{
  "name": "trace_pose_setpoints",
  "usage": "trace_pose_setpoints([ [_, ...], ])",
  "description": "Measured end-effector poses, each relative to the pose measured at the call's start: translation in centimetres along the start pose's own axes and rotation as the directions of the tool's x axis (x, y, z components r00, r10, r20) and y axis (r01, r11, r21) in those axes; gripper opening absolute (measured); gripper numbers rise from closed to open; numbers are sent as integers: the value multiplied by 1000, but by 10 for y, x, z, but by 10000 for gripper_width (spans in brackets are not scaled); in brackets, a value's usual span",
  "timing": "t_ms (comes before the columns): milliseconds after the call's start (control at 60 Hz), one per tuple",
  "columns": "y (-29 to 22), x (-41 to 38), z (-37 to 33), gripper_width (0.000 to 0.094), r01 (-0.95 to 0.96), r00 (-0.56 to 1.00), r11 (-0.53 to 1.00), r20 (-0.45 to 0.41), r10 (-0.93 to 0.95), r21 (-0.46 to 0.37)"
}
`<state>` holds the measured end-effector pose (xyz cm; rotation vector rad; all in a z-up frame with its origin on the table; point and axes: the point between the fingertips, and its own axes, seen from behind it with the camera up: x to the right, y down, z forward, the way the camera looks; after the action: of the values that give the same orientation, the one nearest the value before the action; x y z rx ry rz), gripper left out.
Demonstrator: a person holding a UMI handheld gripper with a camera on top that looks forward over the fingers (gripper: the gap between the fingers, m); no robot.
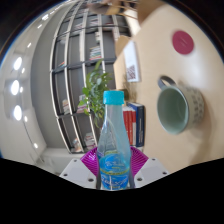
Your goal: Pour water
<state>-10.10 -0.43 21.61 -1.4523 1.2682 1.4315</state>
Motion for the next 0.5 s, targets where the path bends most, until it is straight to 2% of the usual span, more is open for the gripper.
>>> trace_pose_setpoints([
  [50,-13,-11,4,377,198,980,980,-27,-198,24],
  [83,-18,-22,-32,378,313,950,948,-22,-312,53],
  [133,-34,-40,-14,379,455,890,887,-26,-454,77],
  [267,-73,-80,-29,388,773,633,625,-70,-771,106],
  [400,-114,-87,-37,387,942,335,327,-145,-931,73],
  [500,-157,-76,-45,409,988,150,152,-209,-966,7],
])
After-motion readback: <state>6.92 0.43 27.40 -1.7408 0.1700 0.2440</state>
